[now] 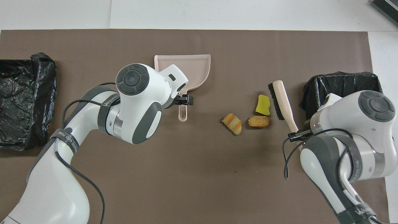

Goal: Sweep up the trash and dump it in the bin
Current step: 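Grasp the dustpan handle with the left gripper and place it near the debris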

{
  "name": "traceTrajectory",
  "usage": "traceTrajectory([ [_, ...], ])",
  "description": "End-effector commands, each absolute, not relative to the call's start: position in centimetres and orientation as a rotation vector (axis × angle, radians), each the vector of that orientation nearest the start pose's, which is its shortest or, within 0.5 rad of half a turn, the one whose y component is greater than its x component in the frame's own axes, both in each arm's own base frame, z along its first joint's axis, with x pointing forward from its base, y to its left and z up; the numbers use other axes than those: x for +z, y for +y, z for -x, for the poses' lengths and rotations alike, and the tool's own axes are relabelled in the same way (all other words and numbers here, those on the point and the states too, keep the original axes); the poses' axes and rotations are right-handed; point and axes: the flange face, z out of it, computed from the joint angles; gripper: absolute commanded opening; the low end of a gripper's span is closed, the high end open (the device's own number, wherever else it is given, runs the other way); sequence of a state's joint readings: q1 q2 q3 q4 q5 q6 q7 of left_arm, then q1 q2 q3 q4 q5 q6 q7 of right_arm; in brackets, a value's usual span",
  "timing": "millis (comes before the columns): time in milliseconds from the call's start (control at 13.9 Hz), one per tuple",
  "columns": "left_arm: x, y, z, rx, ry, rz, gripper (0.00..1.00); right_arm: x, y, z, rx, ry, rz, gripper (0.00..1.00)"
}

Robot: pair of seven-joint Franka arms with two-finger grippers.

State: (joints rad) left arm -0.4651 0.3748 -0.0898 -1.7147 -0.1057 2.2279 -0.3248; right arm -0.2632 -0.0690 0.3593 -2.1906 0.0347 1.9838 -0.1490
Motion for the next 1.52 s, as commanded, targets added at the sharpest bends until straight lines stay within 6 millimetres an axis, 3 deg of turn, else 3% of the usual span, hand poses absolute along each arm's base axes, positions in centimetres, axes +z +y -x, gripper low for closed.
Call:
traceTrajectory([
  [0,37.5,-37.9,-56.2,-0.135,0.327,3.298,1.0,37.7,4.8,-49.3,0.197,-0.37,3.094,0.0],
  [72,37.3,-37.9,-56.1,-0.127,0.327,3.296,1.0,36.9,4.7,-48.8,0.181,-0.373,3.098,0.0],
  [433,35.5,-38.0,-55.9,-0.089,0.358,3.246,1.0,36.4,5.4,-48.0,0.195,-0.365,3.105,0.0],
  [505,35.6,-38.0,-56.0,-0.085,0.36,3.244,0.88,35.4,5.3,-47.7,0.218,-0.354,3.102,0.0],
  [650,35.7,-37.7,-55.9,-0.052,0.374,3.215,0.41,35.3,5.6,-47.4,0.24,-0.319,3.107,0.0],
  [866,38.4,-36.8,-56.8,-0.043,0.407,3.135,0.0,35.5,9.0,-46.9,0.247,-0.319,3.106,0.0],
  [1010,38.4,-36.5,-56.8,-0.028,0.428,3.113,0.0,36.4,10.4,-47.1,0.282,-0.344,3.099,0.0],
  [1155,38.9,-36.1,-56.5,0.002,0.479,3.091,0.0,38.3,10.2,-48.1,0.282,-0.351,3.094,0.0],
  [1299,40.0,-35.6,-56.3,-0.004,0.76,3.034,0.0,39.1,8.9,-48.6,0.286,-0.356,3.1,0.0],
  [1444,41.2,-33.8,-56.2,0.053,0.987,2.955,0.0,38.9,7.3,-48.4,0.296,-0.366,3.096,0.0],
])
